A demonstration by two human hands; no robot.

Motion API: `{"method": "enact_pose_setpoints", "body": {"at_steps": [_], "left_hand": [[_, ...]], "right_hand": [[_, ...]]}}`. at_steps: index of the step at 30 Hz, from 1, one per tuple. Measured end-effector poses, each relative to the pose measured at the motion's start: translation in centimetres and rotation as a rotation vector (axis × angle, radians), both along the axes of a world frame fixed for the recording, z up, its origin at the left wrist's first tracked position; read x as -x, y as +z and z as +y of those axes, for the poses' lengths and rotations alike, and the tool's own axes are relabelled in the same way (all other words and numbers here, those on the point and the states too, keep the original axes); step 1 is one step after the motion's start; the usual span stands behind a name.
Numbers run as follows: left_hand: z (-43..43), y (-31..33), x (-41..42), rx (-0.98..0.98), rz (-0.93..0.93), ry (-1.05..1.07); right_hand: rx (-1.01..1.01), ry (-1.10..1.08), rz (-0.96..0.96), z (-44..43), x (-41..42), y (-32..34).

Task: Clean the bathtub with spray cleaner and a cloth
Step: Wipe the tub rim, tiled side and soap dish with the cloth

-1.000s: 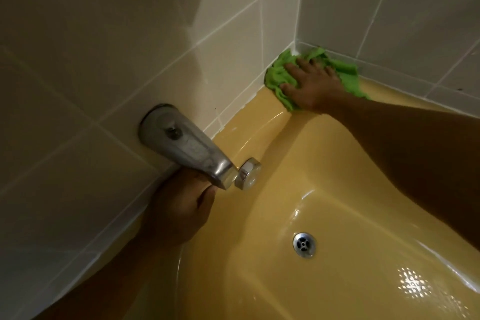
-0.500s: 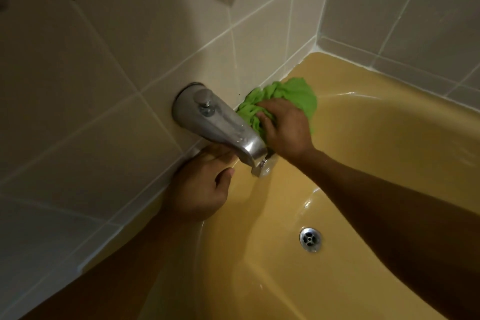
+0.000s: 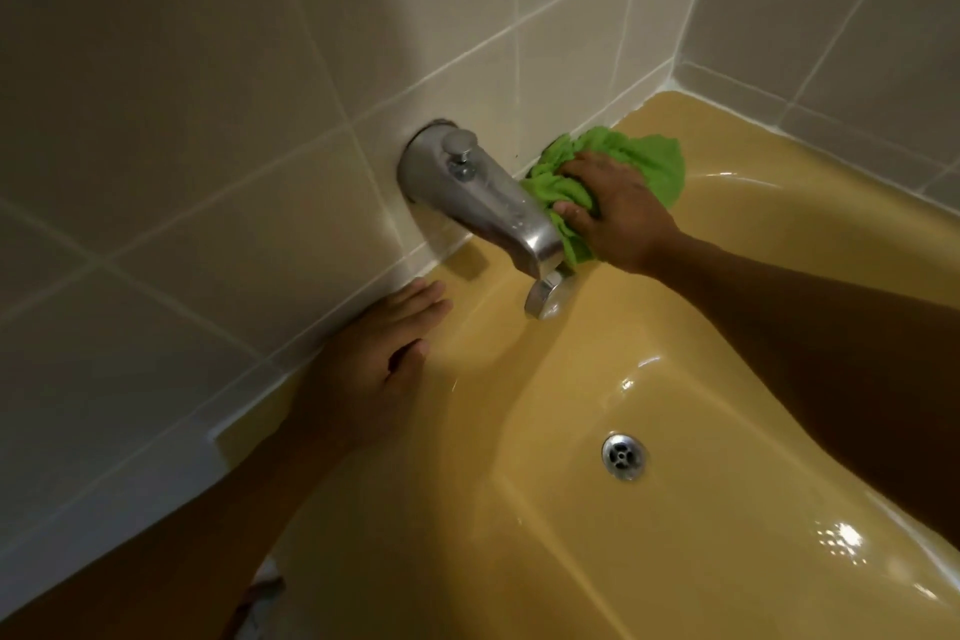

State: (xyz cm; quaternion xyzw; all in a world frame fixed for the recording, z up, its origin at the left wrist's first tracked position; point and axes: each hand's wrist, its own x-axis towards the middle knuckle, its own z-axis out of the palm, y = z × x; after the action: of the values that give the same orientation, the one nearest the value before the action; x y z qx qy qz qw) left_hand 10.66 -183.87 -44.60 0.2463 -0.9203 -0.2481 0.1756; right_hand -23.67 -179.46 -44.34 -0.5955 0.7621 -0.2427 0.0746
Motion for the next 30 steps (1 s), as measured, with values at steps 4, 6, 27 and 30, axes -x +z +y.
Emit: {"method": "enact_pose_setpoints", "body": {"at_steps": [4,6,27,30], "left_hand": [[0.7,0.0,-3.2,-0.029,-0.017,0.016],[1.0,-0.1,-4.4,-0.026,-0.034,0.019],[3.8,-0.4,-10.5,0.212,-0.103,0.167],[3.8,-0.6,-10.7,0.220,-0.117,0.164]], "right_hand": [[0.147,-0.165,-0.086,-1.1,-2.5,0.1],[0.176,-0.191,-0.102,-1.0,-3.5,0.3],[0.029,0.254,-0.047,2.7,-11.3,-1.6],[0.056,0.128,0.030,2.5,-11.5,-2.2]]}}
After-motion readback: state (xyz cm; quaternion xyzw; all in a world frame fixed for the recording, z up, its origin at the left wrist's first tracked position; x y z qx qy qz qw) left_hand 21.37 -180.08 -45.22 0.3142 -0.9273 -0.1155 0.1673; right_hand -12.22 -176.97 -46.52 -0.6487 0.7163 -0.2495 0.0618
